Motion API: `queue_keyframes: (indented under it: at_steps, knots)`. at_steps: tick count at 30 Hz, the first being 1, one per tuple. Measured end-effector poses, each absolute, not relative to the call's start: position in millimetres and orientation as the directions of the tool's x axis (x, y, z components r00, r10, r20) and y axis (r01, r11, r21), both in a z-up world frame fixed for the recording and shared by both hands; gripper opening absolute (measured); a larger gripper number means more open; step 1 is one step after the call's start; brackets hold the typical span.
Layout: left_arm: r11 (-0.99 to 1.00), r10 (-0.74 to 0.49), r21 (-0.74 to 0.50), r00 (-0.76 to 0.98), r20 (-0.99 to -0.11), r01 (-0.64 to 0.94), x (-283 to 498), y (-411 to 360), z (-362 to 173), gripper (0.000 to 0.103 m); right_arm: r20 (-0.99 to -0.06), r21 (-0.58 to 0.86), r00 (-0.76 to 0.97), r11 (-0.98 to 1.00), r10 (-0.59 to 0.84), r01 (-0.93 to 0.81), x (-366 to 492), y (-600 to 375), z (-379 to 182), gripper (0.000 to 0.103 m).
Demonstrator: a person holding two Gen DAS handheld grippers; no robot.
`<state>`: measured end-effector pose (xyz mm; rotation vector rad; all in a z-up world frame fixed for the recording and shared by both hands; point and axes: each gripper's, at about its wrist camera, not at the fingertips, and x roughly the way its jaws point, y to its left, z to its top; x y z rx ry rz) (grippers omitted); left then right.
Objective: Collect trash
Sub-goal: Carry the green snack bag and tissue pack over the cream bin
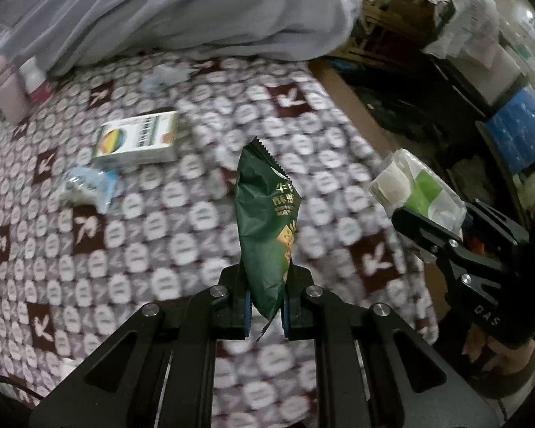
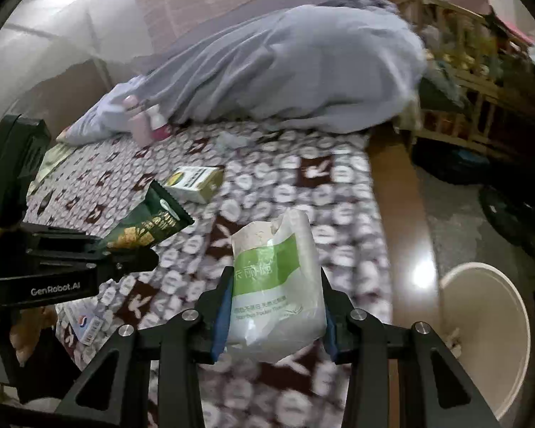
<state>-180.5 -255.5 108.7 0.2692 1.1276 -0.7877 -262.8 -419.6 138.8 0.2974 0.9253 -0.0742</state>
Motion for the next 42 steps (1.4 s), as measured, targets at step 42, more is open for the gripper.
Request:
queue_keyframes:
  at_steps: [42]
  knots:
    - [0.463,-0.488,-0.280,-0.022,-0.873,0.841,-270.9,-446.2,98.1,0.009,-0.845,0.171,0.504,0.803,-0.179,0.571,-388.4,-569.0,116.3,0.040]
